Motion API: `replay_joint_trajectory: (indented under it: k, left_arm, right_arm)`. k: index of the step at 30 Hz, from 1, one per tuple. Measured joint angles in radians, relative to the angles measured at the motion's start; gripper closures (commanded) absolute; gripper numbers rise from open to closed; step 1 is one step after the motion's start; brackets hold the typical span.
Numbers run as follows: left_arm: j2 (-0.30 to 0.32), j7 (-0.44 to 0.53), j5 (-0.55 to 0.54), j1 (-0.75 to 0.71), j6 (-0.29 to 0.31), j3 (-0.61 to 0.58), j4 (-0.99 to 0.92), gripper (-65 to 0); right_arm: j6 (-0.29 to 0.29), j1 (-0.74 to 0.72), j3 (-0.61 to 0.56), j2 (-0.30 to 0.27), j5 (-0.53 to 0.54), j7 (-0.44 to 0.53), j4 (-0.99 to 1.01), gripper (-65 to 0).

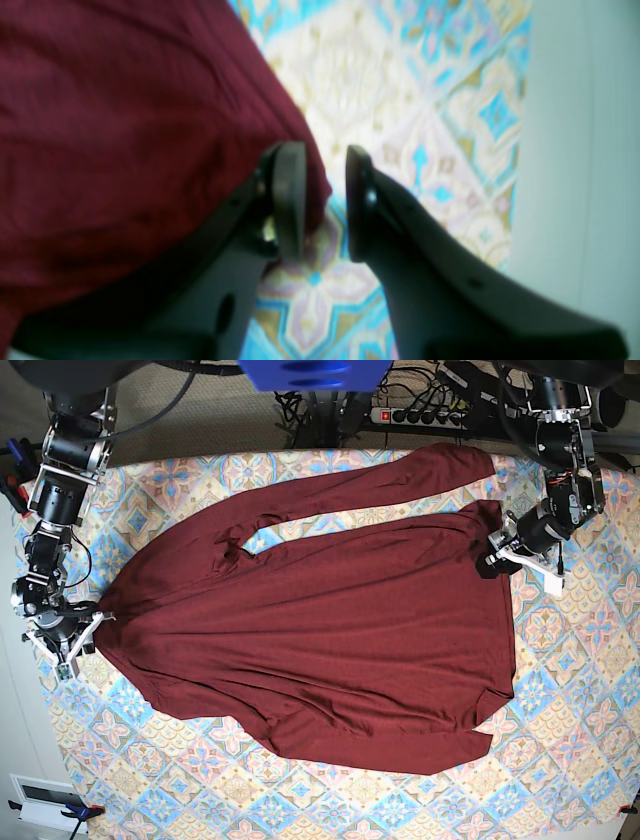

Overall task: Layout the t-shirt on the table in an organized manner, then fold the t-shirt properly
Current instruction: 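Grasp the shirt edges with both grippers and pull them apart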

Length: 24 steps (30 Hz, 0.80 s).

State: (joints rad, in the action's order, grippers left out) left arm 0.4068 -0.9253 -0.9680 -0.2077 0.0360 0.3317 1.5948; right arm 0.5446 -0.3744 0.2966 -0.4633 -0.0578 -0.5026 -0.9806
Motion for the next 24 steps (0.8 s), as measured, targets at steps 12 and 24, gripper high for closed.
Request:
replay_joint_trajectory:
  k: [12,24]
  left_arm:
    - [-0.024,0.004,0.099,-0.006,-0.003,0.003,-0.012,-27.5]
    - [-0.057,0.003,0.165,-0.005,0.001,-0.015,-0.012,-25.0]
  right_arm:
    - [0.000,-0.003,0.000,-0.001,0.001,0.006,0.001,-13.4]
    - [0.000,-0.005,0.000,0.000,0.001,0.008,0.003,-13.4]
